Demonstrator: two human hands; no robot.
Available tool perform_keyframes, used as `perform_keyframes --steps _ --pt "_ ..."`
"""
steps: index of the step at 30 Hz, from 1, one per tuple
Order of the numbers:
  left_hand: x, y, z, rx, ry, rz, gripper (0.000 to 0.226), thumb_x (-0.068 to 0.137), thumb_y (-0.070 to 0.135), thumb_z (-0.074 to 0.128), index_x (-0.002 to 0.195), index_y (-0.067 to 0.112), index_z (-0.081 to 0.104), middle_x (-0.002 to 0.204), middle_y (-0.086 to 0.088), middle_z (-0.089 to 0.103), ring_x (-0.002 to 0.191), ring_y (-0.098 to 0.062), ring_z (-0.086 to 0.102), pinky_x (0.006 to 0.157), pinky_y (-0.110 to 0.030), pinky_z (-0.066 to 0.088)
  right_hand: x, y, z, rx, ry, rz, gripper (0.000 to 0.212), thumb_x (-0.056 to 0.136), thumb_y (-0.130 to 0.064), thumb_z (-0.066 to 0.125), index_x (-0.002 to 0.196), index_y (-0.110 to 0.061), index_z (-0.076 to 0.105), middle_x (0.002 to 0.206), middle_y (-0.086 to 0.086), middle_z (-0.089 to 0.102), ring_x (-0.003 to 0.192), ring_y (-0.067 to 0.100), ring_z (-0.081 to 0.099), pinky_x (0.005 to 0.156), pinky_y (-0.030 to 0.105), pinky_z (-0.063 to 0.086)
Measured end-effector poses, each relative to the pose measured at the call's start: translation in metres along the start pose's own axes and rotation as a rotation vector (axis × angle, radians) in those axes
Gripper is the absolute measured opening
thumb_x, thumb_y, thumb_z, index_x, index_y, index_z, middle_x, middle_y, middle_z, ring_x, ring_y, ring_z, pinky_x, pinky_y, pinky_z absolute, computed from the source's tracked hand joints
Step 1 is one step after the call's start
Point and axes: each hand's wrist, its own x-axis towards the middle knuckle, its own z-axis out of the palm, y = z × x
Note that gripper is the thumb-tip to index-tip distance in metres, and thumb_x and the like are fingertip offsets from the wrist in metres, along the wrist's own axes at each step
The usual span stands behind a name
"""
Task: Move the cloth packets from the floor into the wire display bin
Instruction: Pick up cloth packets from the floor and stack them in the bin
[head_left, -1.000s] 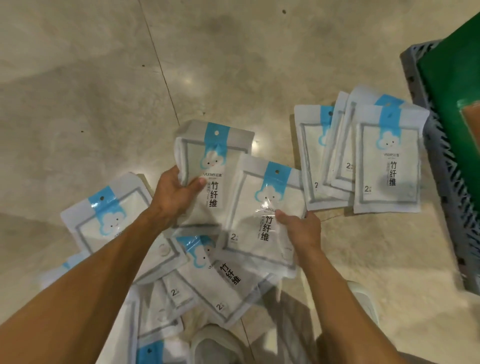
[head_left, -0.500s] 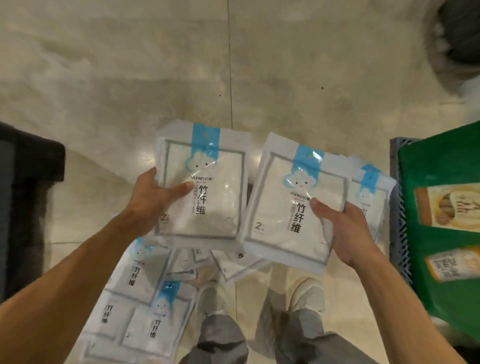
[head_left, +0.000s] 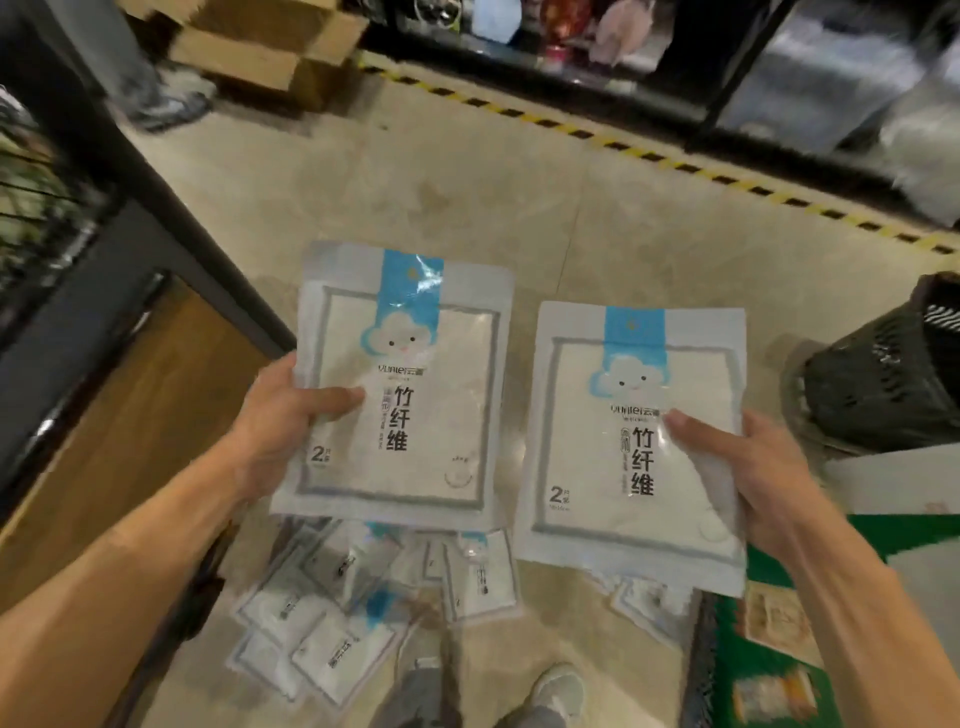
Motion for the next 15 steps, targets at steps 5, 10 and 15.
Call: perform_keyframes --steps 5,10,15 --pt "-0.106 0.087 -0.065 -0.101 0.127 0.111 0.054 0.072 -0.006 0.076 0.124 0.002 0.063 0.108 -0.018 0.076 0.095 -0.037 0.075 0.075 -0.046 0.063 -0.069 -0.096 0.05 -0.002 -0.177 -0.059 0.014 0.088 -0.003 0.067 0.097 -0.004 0.077 0.101 0.021 0.079 0.08 0.032 0.078 0.077 0.051 0.062" --pt "-0.212 0.136 -0.112 -0.205 0.196 0.117 0.063 0.067 0.0 0.079 0.127 0.002 0.061 0.116 -0.023 0.073 0.104 -0.045 0.071 0.096 -0.065 0.051 -0.139 -0.162 0.102 -0.082 -0.297 -0.142 0.04 0.079 -0.016 0.074 0.115 0.002 0.071 0.107 0.026 0.076 0.092 0.043 0.075 0.083 0.058 0.06" --pt "-0.295 0.162 -0.152 -0.275 0.294 0.191 0.062 0.066 0.0 0.08 0.126 0.003 0.064 0.115 -0.025 0.073 0.105 -0.047 0.07 0.093 -0.064 0.054 -0.194 -0.211 0.139 -0.167 -0.407 -0.236 0.063 0.069 -0.039 0.091 0.117 -0.002 0.071 0.108 0.021 0.078 0.097 0.044 0.075 0.085 0.057 0.062"
